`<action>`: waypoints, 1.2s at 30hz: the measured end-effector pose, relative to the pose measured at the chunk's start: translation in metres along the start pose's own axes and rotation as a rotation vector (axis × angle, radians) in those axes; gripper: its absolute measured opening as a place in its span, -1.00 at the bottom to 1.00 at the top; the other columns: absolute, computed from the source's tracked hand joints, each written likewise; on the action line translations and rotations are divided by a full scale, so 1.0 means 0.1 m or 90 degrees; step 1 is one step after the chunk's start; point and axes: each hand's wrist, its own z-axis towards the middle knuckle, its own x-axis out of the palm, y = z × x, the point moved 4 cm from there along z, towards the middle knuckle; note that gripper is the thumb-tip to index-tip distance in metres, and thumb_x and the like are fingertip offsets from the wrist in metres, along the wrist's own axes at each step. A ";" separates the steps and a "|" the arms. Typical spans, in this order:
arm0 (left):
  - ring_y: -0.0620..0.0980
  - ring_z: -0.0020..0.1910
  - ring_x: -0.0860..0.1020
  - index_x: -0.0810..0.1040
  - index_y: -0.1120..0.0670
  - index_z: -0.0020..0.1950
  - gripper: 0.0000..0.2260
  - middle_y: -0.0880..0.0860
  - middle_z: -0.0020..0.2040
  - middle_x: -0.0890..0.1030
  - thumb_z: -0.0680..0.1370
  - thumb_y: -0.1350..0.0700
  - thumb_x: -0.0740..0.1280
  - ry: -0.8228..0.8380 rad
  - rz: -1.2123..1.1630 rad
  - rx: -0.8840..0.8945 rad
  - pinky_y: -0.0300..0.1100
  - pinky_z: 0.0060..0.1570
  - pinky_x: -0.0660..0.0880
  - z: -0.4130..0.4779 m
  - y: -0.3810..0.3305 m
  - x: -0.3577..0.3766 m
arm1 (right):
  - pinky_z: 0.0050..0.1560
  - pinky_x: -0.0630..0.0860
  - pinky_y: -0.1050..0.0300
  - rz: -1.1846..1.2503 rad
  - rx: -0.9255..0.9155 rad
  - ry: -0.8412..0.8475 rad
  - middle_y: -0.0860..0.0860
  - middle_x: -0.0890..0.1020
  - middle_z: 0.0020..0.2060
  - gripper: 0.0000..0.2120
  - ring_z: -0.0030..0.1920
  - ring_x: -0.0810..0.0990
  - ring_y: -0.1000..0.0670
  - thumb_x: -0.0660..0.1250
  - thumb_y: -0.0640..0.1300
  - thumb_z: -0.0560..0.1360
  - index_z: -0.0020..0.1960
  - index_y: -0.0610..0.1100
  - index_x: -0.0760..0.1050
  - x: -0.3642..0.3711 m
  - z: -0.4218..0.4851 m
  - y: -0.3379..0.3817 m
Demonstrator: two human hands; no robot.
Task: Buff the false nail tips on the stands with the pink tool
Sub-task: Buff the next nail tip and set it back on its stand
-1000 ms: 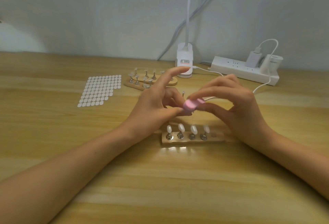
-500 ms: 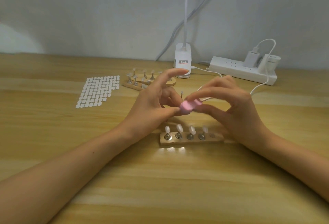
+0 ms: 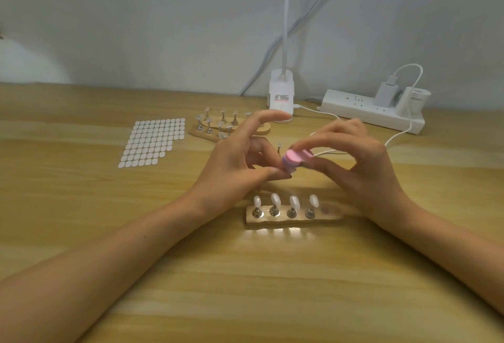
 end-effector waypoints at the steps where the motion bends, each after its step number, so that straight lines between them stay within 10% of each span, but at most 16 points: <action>1: 0.10 -0.13 0.70 0.41 -0.02 0.43 -0.36 0.07 -0.25 0.68 0.44 0.37 0.51 -0.003 0.001 -0.003 0.27 -0.05 0.60 0.00 0.00 0.00 | 0.03 0.41 -0.02 -0.005 0.012 -0.008 0.05 0.64 -0.10 -0.82 -0.02 0.50 -0.05 0.38 0.04 0.47 0.06 0.09 0.60 -0.02 0.01 -0.01; 20: 0.09 -0.11 0.71 0.43 0.00 0.41 -0.42 0.10 -0.22 0.68 0.46 0.34 0.50 0.007 0.010 0.001 0.28 -0.03 0.59 -0.01 0.01 0.01 | 0.00 0.40 0.11 -0.038 -0.065 0.029 -0.03 0.63 -0.14 -0.83 -0.08 0.50 -0.12 0.44 -0.07 0.47 0.04 -0.06 0.68 0.05 -0.01 0.08; 27: 0.05 -0.12 0.71 0.44 0.01 0.39 -0.44 0.05 -0.26 0.66 0.46 0.32 0.51 0.011 0.002 0.020 -0.14 -0.08 0.63 0.00 0.04 0.00 | 0.00 0.38 0.12 -0.064 -0.065 0.023 -0.03 0.62 -0.14 -0.83 -0.09 0.48 -0.10 0.44 -0.06 0.48 0.04 -0.06 0.68 0.05 -0.02 0.10; 36: 0.04 -0.12 0.73 0.44 0.02 0.41 -0.40 0.09 -0.25 0.66 0.45 0.40 0.49 0.018 -0.026 0.019 -0.11 0.03 0.65 0.00 0.05 0.00 | -0.02 0.41 -0.26 -0.093 -0.025 -0.008 0.06 0.63 -0.12 -0.81 -0.07 0.48 -0.10 0.39 0.05 0.48 0.05 0.05 0.67 0.01 -0.01 0.05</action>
